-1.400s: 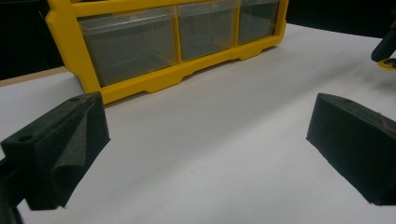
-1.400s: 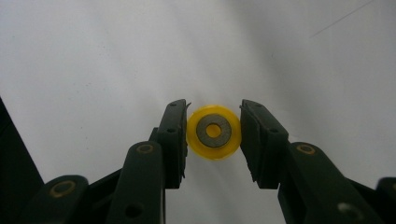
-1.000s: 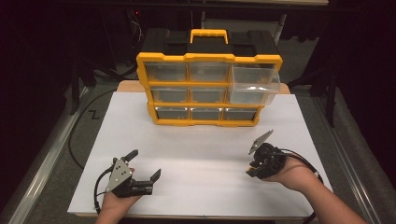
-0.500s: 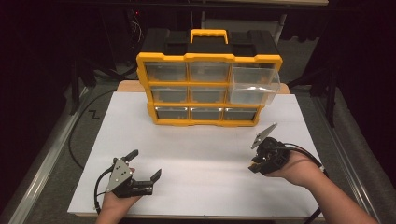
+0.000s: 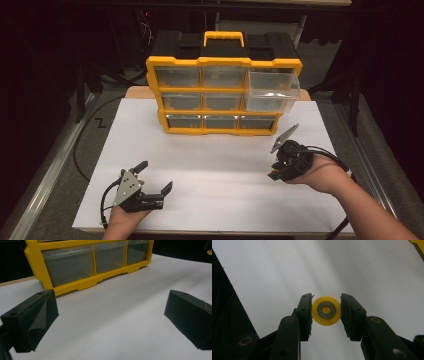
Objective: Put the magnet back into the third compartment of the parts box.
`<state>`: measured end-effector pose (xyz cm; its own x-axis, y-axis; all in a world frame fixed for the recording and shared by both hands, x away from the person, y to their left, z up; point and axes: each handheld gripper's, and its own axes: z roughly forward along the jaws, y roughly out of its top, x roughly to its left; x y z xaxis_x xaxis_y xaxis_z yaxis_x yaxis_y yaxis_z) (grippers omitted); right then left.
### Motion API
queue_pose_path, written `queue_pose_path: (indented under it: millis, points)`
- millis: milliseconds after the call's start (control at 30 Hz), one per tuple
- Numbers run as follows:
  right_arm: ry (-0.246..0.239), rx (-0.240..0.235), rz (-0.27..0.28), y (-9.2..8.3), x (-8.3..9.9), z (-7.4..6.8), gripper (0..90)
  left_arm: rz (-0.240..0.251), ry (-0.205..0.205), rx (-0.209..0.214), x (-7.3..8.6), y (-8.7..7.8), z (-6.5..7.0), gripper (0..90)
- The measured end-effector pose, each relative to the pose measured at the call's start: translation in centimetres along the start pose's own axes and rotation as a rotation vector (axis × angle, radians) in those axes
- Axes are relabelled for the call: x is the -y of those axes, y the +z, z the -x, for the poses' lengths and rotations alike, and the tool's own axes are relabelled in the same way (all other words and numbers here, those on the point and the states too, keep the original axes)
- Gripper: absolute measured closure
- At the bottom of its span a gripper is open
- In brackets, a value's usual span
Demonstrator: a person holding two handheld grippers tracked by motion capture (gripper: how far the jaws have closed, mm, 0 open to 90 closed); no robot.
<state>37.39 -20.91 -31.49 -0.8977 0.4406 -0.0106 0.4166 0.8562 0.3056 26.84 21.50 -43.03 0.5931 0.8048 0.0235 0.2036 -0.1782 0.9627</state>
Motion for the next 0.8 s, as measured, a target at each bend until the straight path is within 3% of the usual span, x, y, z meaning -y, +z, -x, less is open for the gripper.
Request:
queue_pose_path:
  millis: [533, 800]
  points:
    - [-0.023, -0.006, -0.022, -2.0, -1.4, 0.1, 65.0, -0.018, 0.016, 0.008, 0.0, 0.3, 0.2, 0.2]
    - [-0.034, -0.004, -0.005, -3.2, -1.9, 0.3, 65.0, -0.01, 0.02, 0.009, 0.0, 0.2, 0.2, 0.2]
